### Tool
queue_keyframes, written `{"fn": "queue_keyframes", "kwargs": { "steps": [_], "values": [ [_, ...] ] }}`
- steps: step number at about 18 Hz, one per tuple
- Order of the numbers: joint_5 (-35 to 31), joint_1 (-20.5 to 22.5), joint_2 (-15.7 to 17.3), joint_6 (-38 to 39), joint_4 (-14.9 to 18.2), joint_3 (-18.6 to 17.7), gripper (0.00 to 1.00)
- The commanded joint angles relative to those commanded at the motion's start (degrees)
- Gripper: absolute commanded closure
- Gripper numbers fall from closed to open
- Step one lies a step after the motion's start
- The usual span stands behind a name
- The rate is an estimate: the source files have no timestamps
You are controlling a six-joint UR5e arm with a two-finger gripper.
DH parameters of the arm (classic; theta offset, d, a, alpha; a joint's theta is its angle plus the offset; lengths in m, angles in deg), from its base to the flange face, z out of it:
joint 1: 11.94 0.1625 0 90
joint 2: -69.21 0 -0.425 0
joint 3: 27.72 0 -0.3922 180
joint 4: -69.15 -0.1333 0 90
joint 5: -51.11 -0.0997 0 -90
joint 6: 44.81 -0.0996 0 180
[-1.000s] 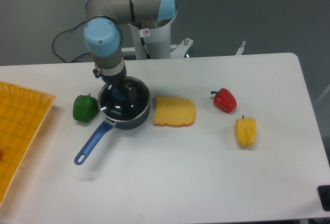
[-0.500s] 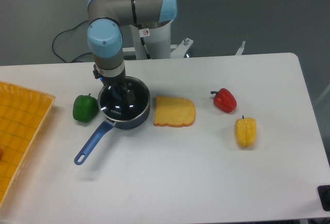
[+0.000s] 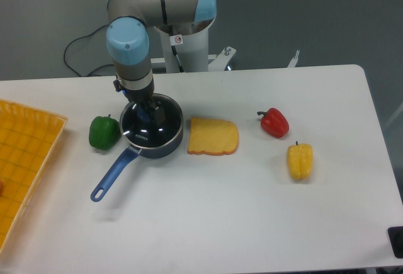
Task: Open the lid
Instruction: 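Close the gripper on the lid knob and adjust the grip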
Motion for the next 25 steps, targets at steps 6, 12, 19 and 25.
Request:
{"fn": "queue_keyframes", "kwargs": {
  "steps": [6,12,19,25],
  "values": [
    [-1.3,-0.2,0.1,1.8,-0.3,-0.8,0.00],
    [-1.1,-0.2,0.0,2.6,-0.4,-0.9,0.00],
    [-1.1,-0.4,-0.2,5.4,-1.9,-1.0,0.00],
    [-1.1,-0.4,-0.2,5.4,-1.9,-1.1,0.00]
  ]
}}
